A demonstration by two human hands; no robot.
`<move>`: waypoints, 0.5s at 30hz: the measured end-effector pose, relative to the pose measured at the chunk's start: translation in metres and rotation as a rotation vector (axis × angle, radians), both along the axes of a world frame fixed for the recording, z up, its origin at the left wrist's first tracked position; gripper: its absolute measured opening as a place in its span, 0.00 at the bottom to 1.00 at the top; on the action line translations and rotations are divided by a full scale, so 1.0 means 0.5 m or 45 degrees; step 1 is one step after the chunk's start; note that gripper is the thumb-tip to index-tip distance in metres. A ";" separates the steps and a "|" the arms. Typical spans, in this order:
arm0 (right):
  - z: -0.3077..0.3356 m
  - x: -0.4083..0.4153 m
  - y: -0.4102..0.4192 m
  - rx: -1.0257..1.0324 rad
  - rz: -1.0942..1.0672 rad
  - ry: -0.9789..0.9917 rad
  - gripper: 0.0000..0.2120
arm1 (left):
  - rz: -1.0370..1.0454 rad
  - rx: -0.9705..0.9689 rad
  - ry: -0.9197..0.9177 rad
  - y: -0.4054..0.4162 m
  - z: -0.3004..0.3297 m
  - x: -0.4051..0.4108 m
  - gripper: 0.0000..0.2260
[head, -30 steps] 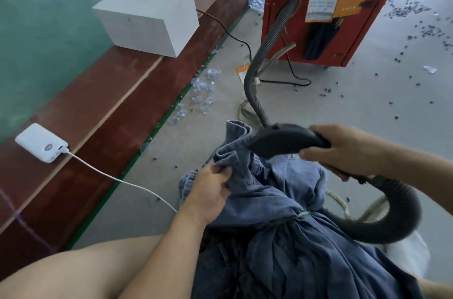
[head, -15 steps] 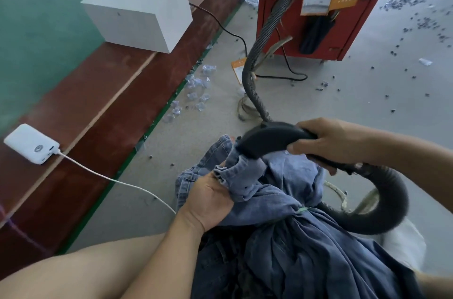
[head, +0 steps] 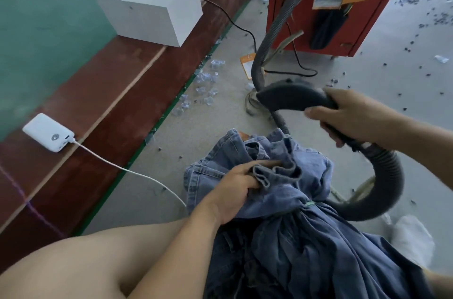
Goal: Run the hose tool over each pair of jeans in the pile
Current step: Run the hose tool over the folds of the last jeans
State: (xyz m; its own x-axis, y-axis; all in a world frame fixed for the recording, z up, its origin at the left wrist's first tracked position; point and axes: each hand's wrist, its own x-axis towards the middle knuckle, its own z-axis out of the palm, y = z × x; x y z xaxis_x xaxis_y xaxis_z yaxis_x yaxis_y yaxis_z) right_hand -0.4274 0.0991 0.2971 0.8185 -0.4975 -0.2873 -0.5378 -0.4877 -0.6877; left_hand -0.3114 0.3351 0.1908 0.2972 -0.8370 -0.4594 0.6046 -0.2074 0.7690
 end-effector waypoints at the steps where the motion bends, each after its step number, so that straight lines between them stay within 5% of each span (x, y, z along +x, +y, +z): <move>1: 0.009 -0.004 -0.013 -0.040 -0.076 -0.057 0.06 | 0.141 -0.012 -0.030 0.002 0.002 0.013 0.20; 3: 0.020 -0.024 -0.031 -0.053 -0.118 -0.078 0.05 | 0.652 0.151 -0.058 0.010 0.010 0.060 0.20; 6: 0.013 -0.057 -0.033 -0.041 -0.032 0.047 0.06 | 1.120 0.842 -0.498 0.064 -0.014 0.116 0.31; 10: -0.007 -0.073 -0.018 -0.112 0.178 0.236 0.07 | 0.380 1.358 -0.885 0.122 -0.070 0.088 0.11; 15: -0.009 -0.082 -0.026 -0.184 0.175 0.221 0.06 | 0.148 1.164 -0.826 0.092 -0.045 0.078 0.11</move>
State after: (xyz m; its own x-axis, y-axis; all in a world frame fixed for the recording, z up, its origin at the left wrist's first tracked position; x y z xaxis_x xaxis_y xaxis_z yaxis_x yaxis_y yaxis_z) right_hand -0.4684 0.0859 0.2927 0.8258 -0.4311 -0.3636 -0.5637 -0.6509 -0.5085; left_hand -0.2722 0.3813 0.1682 0.7572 -0.2165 -0.6163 0.1986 -0.8225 0.5329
